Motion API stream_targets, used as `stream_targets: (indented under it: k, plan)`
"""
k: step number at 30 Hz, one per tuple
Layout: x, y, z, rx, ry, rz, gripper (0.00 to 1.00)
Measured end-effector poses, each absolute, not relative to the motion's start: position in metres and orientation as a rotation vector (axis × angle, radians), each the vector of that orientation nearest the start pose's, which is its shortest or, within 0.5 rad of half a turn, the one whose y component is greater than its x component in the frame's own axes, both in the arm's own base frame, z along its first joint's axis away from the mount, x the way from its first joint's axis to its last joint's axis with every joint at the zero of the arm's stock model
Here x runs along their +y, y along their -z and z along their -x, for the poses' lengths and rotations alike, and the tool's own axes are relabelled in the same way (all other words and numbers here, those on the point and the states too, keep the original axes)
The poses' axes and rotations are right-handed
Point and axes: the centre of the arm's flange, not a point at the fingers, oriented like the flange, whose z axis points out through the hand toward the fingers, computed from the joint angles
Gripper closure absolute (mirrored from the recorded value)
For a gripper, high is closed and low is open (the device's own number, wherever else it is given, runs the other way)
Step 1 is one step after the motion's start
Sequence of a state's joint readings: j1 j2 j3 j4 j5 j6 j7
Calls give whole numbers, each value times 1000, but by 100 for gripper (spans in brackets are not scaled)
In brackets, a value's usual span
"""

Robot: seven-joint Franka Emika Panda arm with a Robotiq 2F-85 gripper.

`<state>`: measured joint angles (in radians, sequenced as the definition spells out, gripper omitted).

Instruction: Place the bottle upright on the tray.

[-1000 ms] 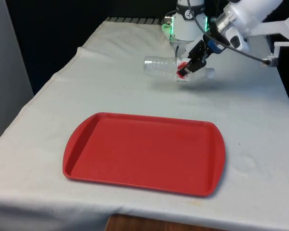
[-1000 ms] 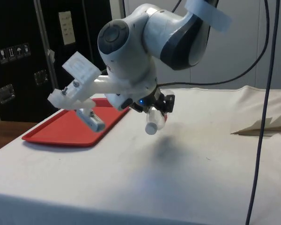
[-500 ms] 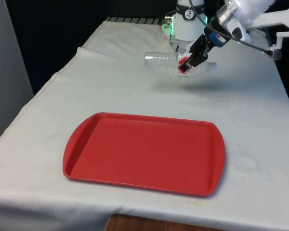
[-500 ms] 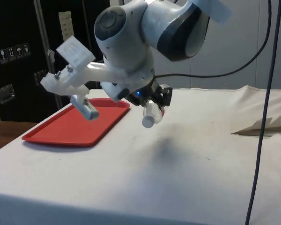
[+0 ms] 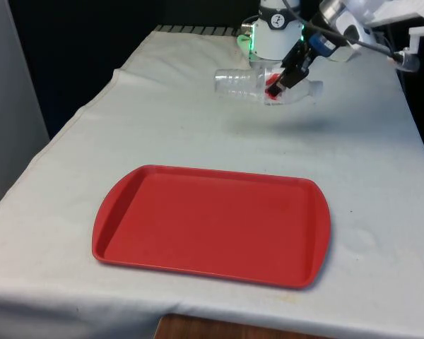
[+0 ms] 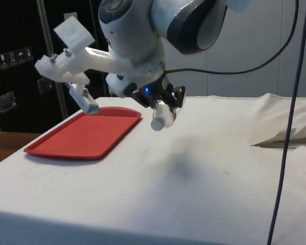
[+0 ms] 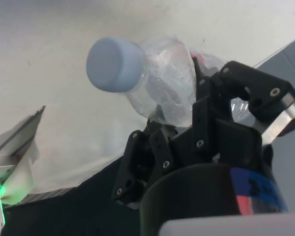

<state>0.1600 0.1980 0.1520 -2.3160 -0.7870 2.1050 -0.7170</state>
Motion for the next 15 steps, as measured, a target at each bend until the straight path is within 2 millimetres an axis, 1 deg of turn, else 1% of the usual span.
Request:
stream_targets:
  k: [8,15]
  plan:
    - [119,-251,-473,1861,624,-1838,66]
    - [120,-267,-474,1869,598,-1851,66]
